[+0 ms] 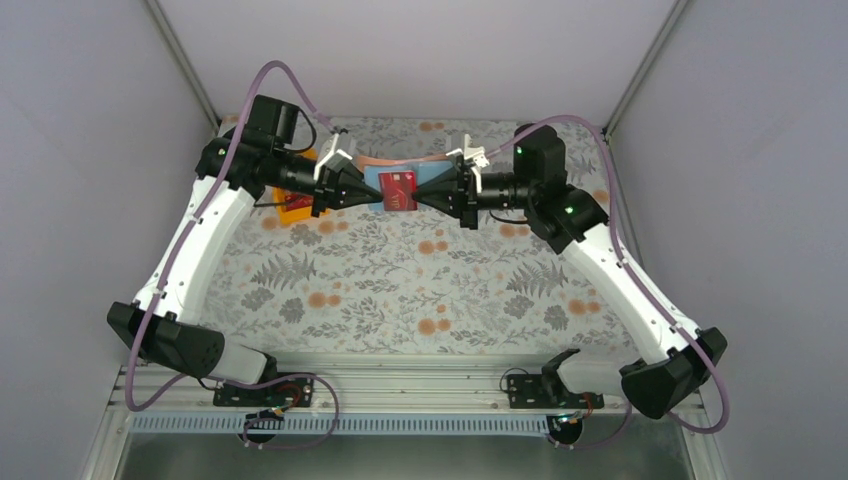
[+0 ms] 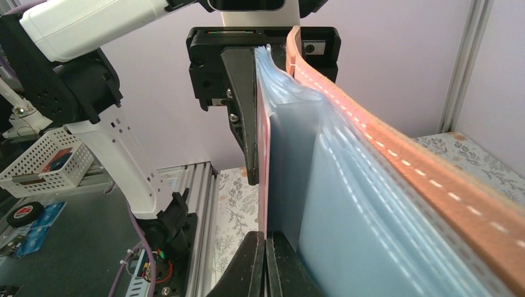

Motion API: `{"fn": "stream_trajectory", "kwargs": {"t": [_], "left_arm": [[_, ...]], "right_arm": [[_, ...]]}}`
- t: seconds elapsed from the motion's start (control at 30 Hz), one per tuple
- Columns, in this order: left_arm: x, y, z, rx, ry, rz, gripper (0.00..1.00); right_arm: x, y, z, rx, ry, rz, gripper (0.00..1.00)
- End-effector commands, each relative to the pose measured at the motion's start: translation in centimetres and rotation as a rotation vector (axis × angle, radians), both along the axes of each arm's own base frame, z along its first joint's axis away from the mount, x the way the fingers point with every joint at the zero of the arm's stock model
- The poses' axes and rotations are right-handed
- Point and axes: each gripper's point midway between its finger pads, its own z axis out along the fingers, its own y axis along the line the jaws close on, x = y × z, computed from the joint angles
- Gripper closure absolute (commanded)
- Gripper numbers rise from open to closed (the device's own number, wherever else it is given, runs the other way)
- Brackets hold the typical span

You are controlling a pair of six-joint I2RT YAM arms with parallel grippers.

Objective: Take the credit cards out of the card holder

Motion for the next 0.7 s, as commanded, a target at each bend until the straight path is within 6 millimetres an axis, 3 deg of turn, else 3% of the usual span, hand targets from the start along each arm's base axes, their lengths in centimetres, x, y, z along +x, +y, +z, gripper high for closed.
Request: {"fn": "stream_trajectory", "kwargs": {"t": [0.0,0.33,0.4,0.5,0.53,0.67], "left_arm": [[-0.1,0.2,0.9,-0.029,-0.023,-0.006,0.98],[-0.2,0.3,0.8,-0.029,-0.015,-0.006,0.98],[0.9,0.2,-0.1,-0.002,0.024,0.04,0.97],[3.4,0.1,-4.7,0.058,0.187,0.146,0.98],[3.9,0.0,-7.9,0.088,0.284,0.172,0.98],[3.8,-0.7,-16.3,0.16,0.526,0.172,0.98]], "right_arm": [[0.0,-1.8,0.7,0.0,-0.029,-0.052,0.96],[0.7,-3.2,0.8,-0.016,-0.035,-0.118,0.96],[1.2,-3.8,1.3,-0.022,-0.043,-0.162,0.96],[2.1,-5.8,3.2,-0.004,-0.086,-0.291,0.96],[2.4,-6.6,4.0,0.011,-0.103,-0.345,0.96],[3.0,-8.2,6.0,0.042,-0.112,-0.449,0.96]]}}
